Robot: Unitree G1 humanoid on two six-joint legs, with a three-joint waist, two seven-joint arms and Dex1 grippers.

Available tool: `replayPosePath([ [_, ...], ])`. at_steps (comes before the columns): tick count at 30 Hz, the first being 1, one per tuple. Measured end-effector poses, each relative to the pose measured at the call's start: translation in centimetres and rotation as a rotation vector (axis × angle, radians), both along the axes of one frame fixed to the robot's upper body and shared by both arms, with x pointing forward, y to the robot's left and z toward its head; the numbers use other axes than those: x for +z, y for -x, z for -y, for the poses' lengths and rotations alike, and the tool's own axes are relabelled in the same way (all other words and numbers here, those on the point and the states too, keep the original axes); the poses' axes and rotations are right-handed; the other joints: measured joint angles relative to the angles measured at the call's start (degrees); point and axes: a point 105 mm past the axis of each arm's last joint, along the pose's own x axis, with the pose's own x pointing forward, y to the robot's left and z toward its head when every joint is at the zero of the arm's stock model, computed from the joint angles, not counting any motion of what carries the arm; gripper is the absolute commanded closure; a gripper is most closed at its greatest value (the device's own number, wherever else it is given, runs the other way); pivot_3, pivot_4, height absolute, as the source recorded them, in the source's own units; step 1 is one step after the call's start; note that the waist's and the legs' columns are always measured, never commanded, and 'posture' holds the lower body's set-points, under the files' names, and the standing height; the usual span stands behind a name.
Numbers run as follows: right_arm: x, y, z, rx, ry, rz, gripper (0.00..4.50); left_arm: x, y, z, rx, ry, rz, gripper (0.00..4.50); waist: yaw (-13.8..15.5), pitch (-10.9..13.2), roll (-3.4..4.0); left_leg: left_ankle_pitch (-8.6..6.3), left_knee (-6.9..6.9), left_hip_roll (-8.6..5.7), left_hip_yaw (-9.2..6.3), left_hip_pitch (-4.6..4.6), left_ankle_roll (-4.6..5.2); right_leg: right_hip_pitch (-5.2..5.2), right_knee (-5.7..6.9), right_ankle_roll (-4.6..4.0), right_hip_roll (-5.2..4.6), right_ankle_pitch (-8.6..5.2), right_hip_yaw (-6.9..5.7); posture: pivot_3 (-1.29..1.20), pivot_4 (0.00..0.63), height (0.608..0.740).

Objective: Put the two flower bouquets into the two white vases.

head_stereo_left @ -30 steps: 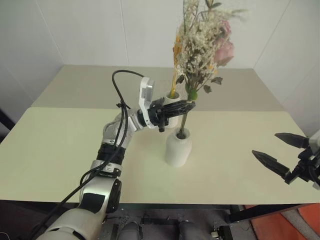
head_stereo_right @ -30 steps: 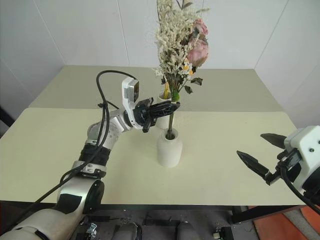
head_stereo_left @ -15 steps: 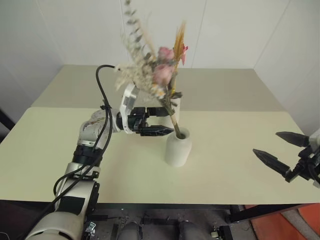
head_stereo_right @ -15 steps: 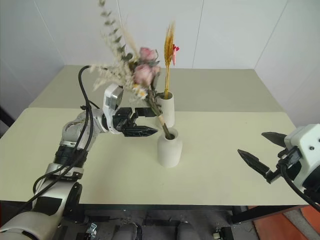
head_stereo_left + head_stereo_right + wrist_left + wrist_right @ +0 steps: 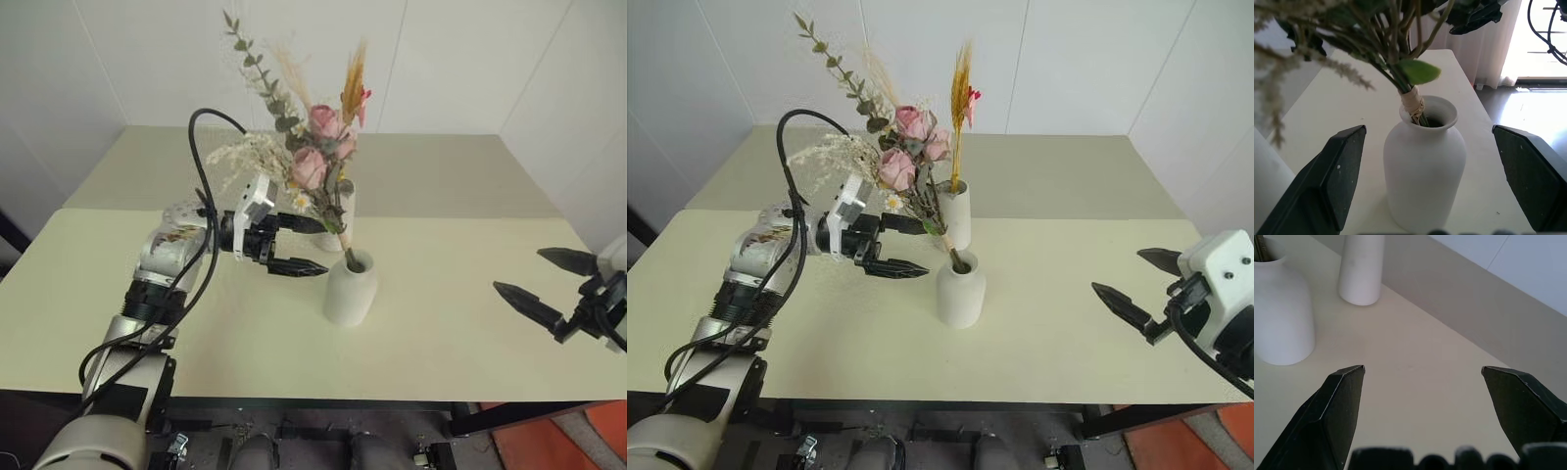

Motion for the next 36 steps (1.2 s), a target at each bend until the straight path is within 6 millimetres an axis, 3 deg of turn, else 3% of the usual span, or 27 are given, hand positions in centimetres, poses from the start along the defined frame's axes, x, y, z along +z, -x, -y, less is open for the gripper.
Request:
replayPosePath([
  [5,-0.3,-0.2,0.3,-0.007,-0.005,-0.010,0.00,1.7,1.0,0.7,-0.053,0.054,-0.010,0.01,0.04,0.00,0.00,0.00,0.01,-0.01,0.00,0.01,0.00,0.00,0.04,0.01,0.00,0.00,0.00,0.00,0.150,0.740],
  [9,-0.5,-0.6,0.0,0.006,-0.008,-0.014,0.00,-0.3,-0.4,0.7,0.050,-0.112,0.023,0.01,-0.05,-0.02,0.03,0.00,0.00,-0.01,0.01,0.06,0.00,0.02,0.02,0.01,0.01,-0.01,0.02,0.00,0.150,0.740],
  [15,-1.2,0.0,0.5,-0.018,-0.007,-0.043,0.00,-4.3,0.3,-4.8,0.179,-0.251,-0.096,0.01,-1.13,-0.03,0.05,-0.02,-0.06,0.04,0.05,-0.24,0.03,-0.48,0.27,-0.16,0.03,-0.02,0.08,0.00,0.150,0.740],
  [18,-1.1,0.4,0.6,-0.028,-0.004,-0.037,0.00,-5.0,1.1,-7.6,0.255,-0.287,-0.112,0.01,-0.96,-0.02,0.05,-0.02,-0.05,0.04,0.07,-0.23,0.03,-0.47,0.25,-0.12,0.01,-0.05,0.08,0.00,0.150,0.740],
  [24,-0.6,1.2,0.7,0.002,-0.010,-0.030,0.00,-3.0,2.7,-9.4,0.297,-0.225,-0.060,0.01,-0.03,-0.02,0.04,-0.02,-0.04,0.07,0.11,-0.21,0.03,-0.46,0.23,-0.06,0.01,-0.10,0.07,0.00,0.150,0.740],
  [36,0.4,0.8,1.6,0.036,-0.005,-0.003,0.00,1.3,3.4,-12.0,0.397,-0.113,0.048,0.01,-0.02,-0.02,0.04,-0.02,-0.05,0.10,0.18,-0.16,0.03,-0.44,0.23,-0.08,0.02,-0.10,0.08,0.00,0.150,0.740],
])
